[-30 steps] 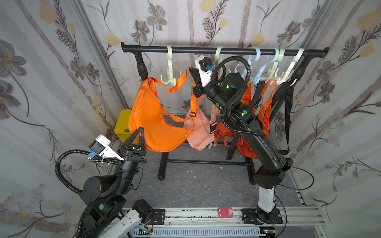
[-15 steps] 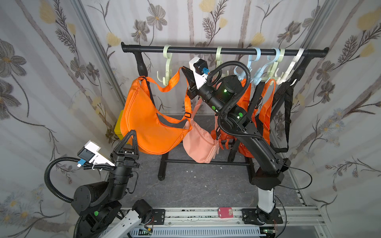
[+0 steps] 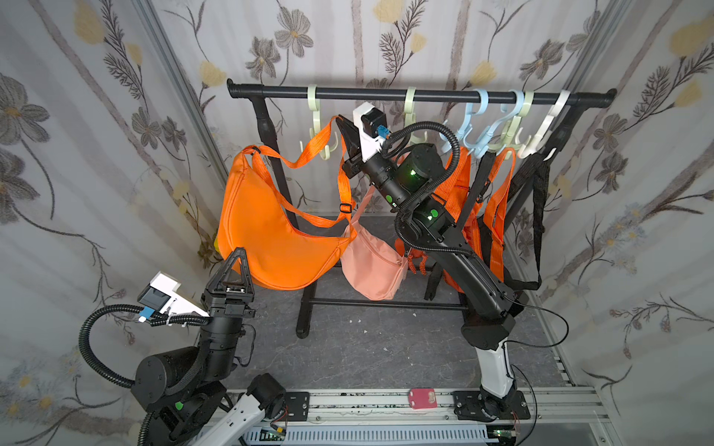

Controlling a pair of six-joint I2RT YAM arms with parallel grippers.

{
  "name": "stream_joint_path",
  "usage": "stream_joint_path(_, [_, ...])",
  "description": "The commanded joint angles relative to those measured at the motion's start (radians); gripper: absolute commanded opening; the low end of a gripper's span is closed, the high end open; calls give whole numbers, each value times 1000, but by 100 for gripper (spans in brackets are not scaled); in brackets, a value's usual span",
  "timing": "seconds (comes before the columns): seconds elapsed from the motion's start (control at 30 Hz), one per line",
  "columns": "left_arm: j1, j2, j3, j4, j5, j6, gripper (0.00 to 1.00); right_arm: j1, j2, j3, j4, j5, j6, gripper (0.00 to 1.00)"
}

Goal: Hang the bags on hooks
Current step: Hang the bag on the hook.

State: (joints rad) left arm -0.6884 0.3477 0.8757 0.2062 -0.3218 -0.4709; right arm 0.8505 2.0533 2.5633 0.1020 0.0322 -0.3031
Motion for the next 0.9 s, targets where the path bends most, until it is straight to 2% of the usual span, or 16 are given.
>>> stream_joint_path(0.0, [0,15,16,40,-8,4,0,-4,12,9,69,6,19,0])
stream_joint_path(0.3, [0,35,-6,-28,-65,-18,0,-24,27,-12,-93,45,25,0])
stream_joint_path(0.37, [0,29,-35,-44,-71,-36,0,-23,-18,-110,-75,37,36,0])
stream_joint_path(0.47, [0,20,-94,-57,-65,-70,0,-23,-139,-356,73,48,50,0])
stream_joint_path(0.57, [0,19,-162,-50,-31,-109,1,-23,-225,-505,121,66,63,0])
stream_joint_path(0.6, [-1,20,-183,-47,-17,-122,20,-22,-253,-553,133,74,66,1])
stream_joint_path(0.63, [0,22,-201,-49,-9,-131,50,-19,-277,-593,144,85,66,15])
stream_joint_path(0.67, [0,25,-220,-56,-3,-142,75,-14,-308,-638,151,103,65,37])
stream_joint_path(0.7, [0,28,-237,-68,-8,-151,86,-8,-343,-682,151,118,63,60])
stream_joint_path(0.77, [0,24,-272,-97,-28,-162,100,10,-411,-766,143,149,57,76])
stream_joint_path(0.8, [0,18,-294,-108,-47,-167,100,25,-448,-820,142,172,49,81])
stream_joint_path(0.83, [0,8,-320,-113,-63,-167,100,41,-507,-885,142,201,41,99])
stream_joint_path(0.87, [-1,-3,-345,-110,-80,-169,100,56,-542,-934,135,231,38,99])
